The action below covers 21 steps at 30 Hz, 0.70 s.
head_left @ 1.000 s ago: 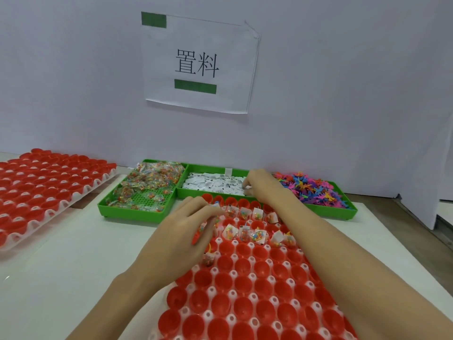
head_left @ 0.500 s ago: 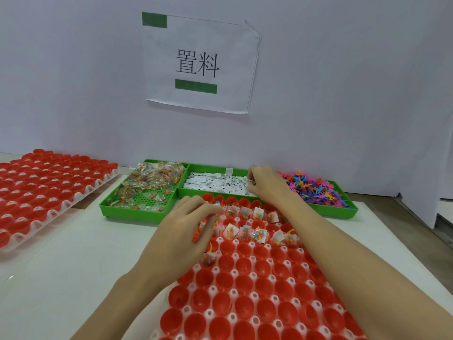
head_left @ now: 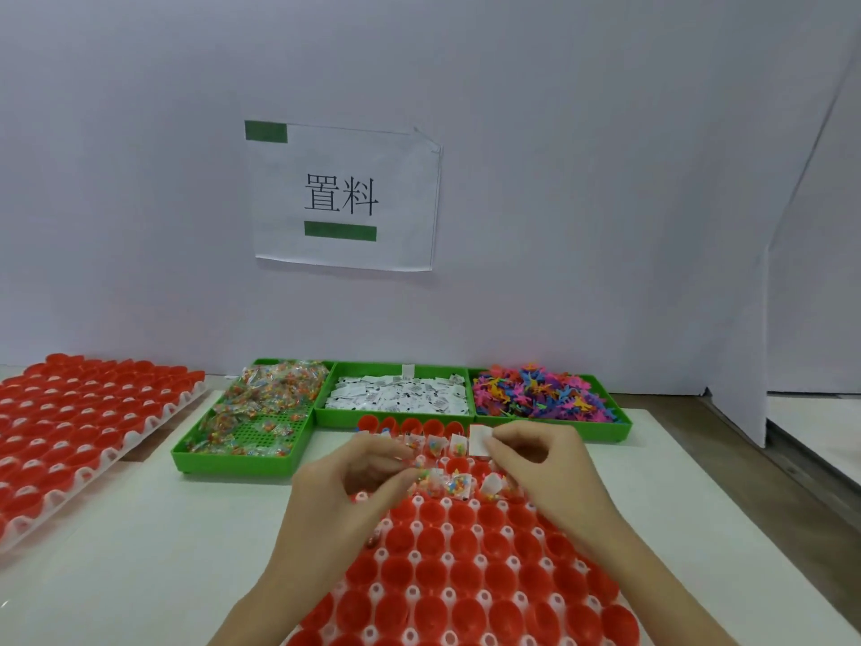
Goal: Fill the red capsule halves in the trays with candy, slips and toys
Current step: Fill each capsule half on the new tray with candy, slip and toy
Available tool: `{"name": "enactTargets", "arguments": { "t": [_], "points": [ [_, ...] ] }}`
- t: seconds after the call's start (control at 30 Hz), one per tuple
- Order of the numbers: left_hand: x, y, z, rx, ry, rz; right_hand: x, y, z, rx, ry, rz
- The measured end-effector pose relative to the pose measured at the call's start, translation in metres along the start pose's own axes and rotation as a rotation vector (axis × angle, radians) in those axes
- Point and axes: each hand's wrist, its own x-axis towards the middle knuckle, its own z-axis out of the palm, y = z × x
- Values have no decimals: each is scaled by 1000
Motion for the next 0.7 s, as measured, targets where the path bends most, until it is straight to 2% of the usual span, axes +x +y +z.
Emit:
{"name": "enactTargets", "arguments": {
  "t": [0.17, 0.4, 0.57, 0.67, 0.7],
  "points": [
    [-9, 14, 11, -119, -96, -80, -40, -12, 13, 12, -42, -55],
    [-11, 17, 13, -106, -88, -116, -50, -18, 19, -18, -134, -135],
    [-10, 21, 10, -73, -158, -61, -49, -25, 17, -52, -194, -126],
    [-9, 19, 9, -55, -122, -41, -30, -28, 5, -123, -313, -89],
    [-9, 18, 9, -62, -115, -58, -16, -25, -2, -183, -304, -70]
  ]
}}
